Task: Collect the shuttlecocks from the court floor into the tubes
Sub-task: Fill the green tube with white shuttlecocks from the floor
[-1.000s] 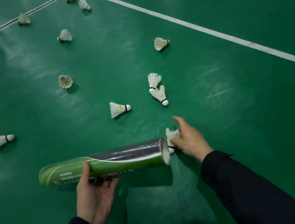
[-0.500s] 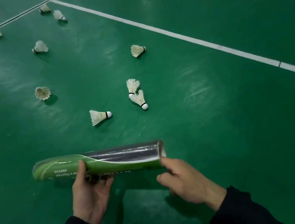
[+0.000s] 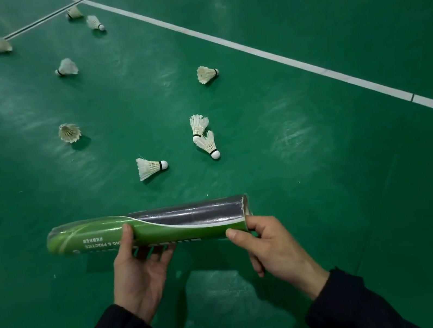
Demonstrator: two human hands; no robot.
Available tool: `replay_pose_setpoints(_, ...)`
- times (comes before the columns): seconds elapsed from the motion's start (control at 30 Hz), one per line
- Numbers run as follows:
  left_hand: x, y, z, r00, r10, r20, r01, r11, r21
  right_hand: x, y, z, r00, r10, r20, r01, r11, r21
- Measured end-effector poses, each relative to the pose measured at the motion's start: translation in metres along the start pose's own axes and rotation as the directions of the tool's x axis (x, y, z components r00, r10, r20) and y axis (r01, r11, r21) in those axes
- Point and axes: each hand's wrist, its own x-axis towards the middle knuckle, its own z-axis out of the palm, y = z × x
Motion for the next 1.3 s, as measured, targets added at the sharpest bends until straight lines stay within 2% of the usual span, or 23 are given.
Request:
replay_pose_setpoints(0.2,-0.005,0.011,-0.006,1.000,-0.016,0.023,0.016,1.000,-0.009,0.000,-0.020,0.000,0.971,0.125,0.206,-0.140,0.988,0.061)
replay_pose_setpoints(0.3,-0.004,0.020,-0.016,1.000,0.004,-0.018,-0.005,0.999,-0.032,0.005,-0.027,0.012,0.962,0.138,0.235,-0.166,0.981,0.103)
replay_pose_setpoints(0.43,0.002,0.040,-0.027,0.996,-0.018,-0.086,0.011,0.997,-0.081,0.019,-0.051,0.031,0.963,0.143,0.226,-0.157,0.986,0.047)
replay_pose_setpoints(0.5,0.005,0.057,-0.032,0.994,-0.033,-0.100,0.022,0.994,-0.106,0.030,-0.070,0.037,0.973,0.141,0.181,-0.149,0.988,0.033)
replay_pose_setpoints(0.7,0.029,0.105,-0.043,0.990,0.018,-0.138,-0.041,0.985,-0.167,0.072,-0.095,0.032,0.982,0.158,-0.106,-0.154,0.987,0.045)
replay_pose_setpoints(0.8,0.040,0.116,-0.052,0.986,0.051,-0.161,-0.080,0.980,-0.184,0.108,-0.077,0.028,0.968,0.124,-0.218,-0.148,0.984,-0.099)
replay_pose_setpoints(0.87,0.041,0.118,-0.060,0.983,0.071,-0.168,-0.101,0.979,-0.177,0.147,-0.060,0.023,0.951,0.050,-0.304,-0.126,0.963,-0.239)
replay_pose_setpoints(0.97,0.038,0.117,-0.077,0.982,0.091,-0.163,-0.117,0.980,-0.161,0.208,-0.042,0.013,0.940,-0.112,-0.323,-0.086,0.838,-0.540)
replay_pose_setpoints(1.07,0.038,0.123,-0.087,0.977,0.110,-0.183,-0.136,0.981,-0.140,0.264,-0.027,-0.002,0.958,-0.202,-0.203,-0.027,0.642,-0.766)
replay_pose_setpoints(1.13,0.037,0.129,-0.087,0.965,0.131,-0.226,-0.167,0.974,-0.151,0.291,-0.011,-0.017,0.985,-0.115,-0.126,-0.054,0.491,-0.869)
replay_pose_setpoints(1.2,0.036,0.134,-0.085,0.951,0.155,-0.267,-0.211,0.958,-0.195,0.301,0.001,-0.029,0.993,0.028,-0.110,-0.113,0.361,-0.926)
replay_pose_setpoints(1.23,0.035,0.135,-0.083,0.946,0.163,-0.281,-0.228,0.950,-0.215,0.299,0.003,-0.031,0.991,0.083,-0.106,-0.130,0.384,-0.914)
replay_pose_setpoints(1.27,0.034,0.135,-0.078,0.938,0.167,-0.303,-0.242,0.942,-0.232,0.292,0.002,-0.031,0.990,0.107,-0.092,-0.133,0.495,-0.859)
replay_pose_setpoints(1.3,0.033,0.134,-0.072,0.932,0.162,-0.323,-0.250,0.935,-0.252,0.281,-0.002,-0.028,0.990,0.119,-0.075,-0.137,0.686,-0.715)
